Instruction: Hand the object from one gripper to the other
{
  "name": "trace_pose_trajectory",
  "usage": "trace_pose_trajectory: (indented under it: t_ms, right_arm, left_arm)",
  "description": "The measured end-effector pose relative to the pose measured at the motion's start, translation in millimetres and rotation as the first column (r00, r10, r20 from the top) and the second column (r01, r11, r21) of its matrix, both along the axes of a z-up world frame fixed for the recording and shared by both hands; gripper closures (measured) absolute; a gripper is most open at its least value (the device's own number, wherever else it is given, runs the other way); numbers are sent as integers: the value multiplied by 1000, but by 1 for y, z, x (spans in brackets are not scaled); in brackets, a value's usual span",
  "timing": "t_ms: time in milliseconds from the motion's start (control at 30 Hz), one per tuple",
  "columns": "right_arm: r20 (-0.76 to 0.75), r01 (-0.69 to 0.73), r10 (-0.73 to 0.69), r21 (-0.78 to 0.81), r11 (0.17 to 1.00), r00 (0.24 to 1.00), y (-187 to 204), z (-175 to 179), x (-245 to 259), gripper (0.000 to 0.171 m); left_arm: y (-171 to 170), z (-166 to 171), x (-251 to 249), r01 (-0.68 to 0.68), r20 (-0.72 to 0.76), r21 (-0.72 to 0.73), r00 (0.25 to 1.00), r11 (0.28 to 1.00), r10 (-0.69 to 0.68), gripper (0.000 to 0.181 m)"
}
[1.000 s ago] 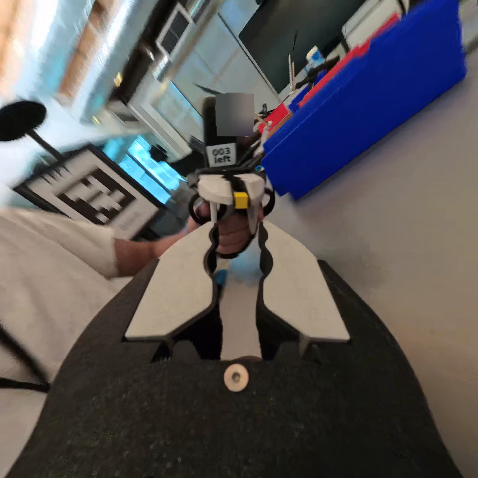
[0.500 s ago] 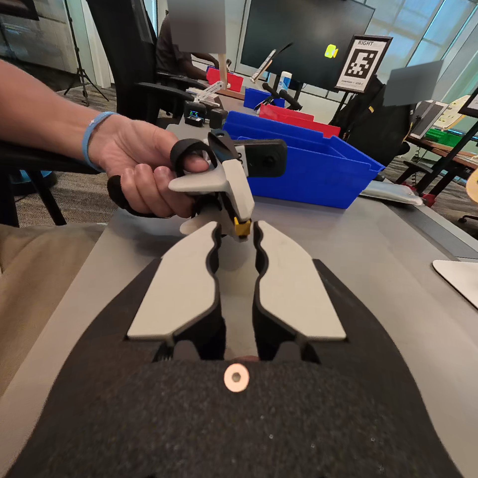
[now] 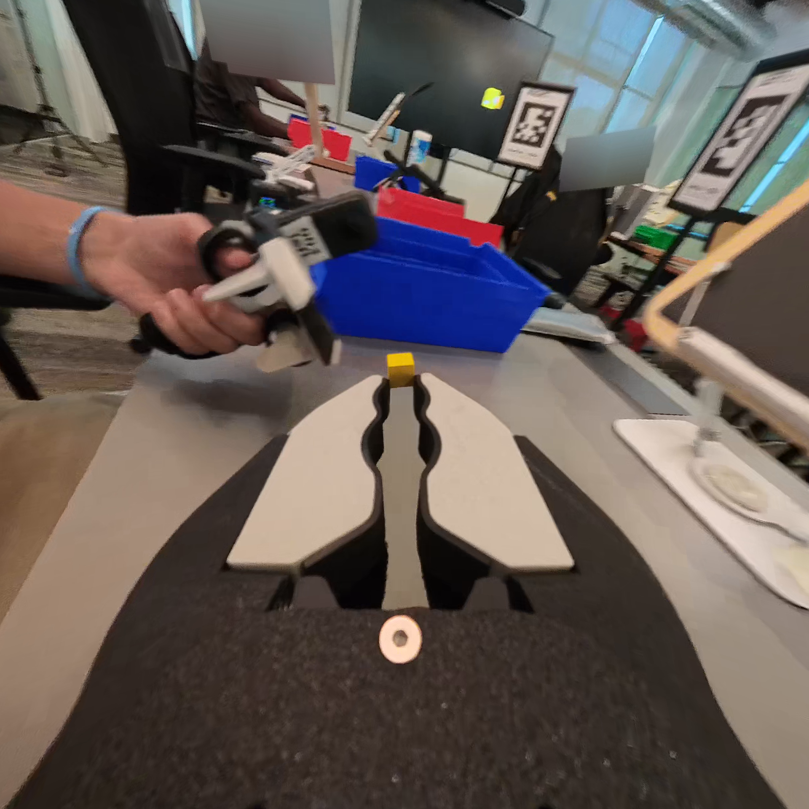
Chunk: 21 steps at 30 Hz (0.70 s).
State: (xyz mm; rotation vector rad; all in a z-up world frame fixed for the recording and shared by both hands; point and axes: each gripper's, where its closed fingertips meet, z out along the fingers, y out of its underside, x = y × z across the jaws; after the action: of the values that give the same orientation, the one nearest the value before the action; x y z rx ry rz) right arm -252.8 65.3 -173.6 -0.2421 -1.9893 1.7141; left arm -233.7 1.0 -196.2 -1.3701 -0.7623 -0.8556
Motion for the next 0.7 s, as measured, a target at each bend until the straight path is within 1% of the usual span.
trace_pose_trajectory:
  t_ms: [67,100,133,200,267,333,367,433,467,533,600,633,700]
  right_arm:
    - [-38,86,-85,38,996,996,34,26,-9,161]
    - [-65,155,-150,76,985,987,57,38,-16,161]
    - [-94,240,-229,133,962,969,86,47,-24,161]
    - [-98,407,-396,289,867,913,155,54,-37,161]
    - [-3,505,-557,425,751,831,227,47,-37,161]
    - [124,542,-696,536,647,708,287,33,-28,161]
    - [172,542,-743,582,606,647,310,23,-23,161]
    - [265,463,-784,685,563,561,336,-2,-13,161]
    - [299,396,-785,734,552,542,341,-16,-9,161]
    - [328,262,-777,811,523,537,342,-39,-8,161]
    - [375,136,-746,842,523,550,332,-56,-10,161]
    - [402,73,-740,853,517,540,328,-64,-9,161]
    - [398,-33,-768,896,442,502,332,-78,-8,161]
  left_arm:
    - [-13,1,3,-70,-50,-8,996,998,70,144]
    - [-17,5,7,-77,-59,8,995,997,77,144]
    - [-18,8,12,-71,-63,18,995,997,72,144]
    - [-17,8,21,-44,-76,13,996,999,44,145]
    - [-12,4,28,-4,-103,-21,995,1000,1,145]
    - [-8,-1,33,19,-130,-55,991,998,-26,145]
    - [-6,-2,34,25,-134,-63,990,998,-33,145]
    - [-2,-4,38,55,-116,-62,991,997,-62,145]
    - [0,-4,40,73,-105,-57,991,996,-79,145]
    - [2,-3,42,94,-101,-49,990,994,-99,145]
    - [2,-4,38,88,-121,-63,988,994,-95,145]
    - [1,-5,36,83,-132,-76,987,994,-93,145]
    - [-1,-5,32,78,-146,-84,985,993,-90,145]
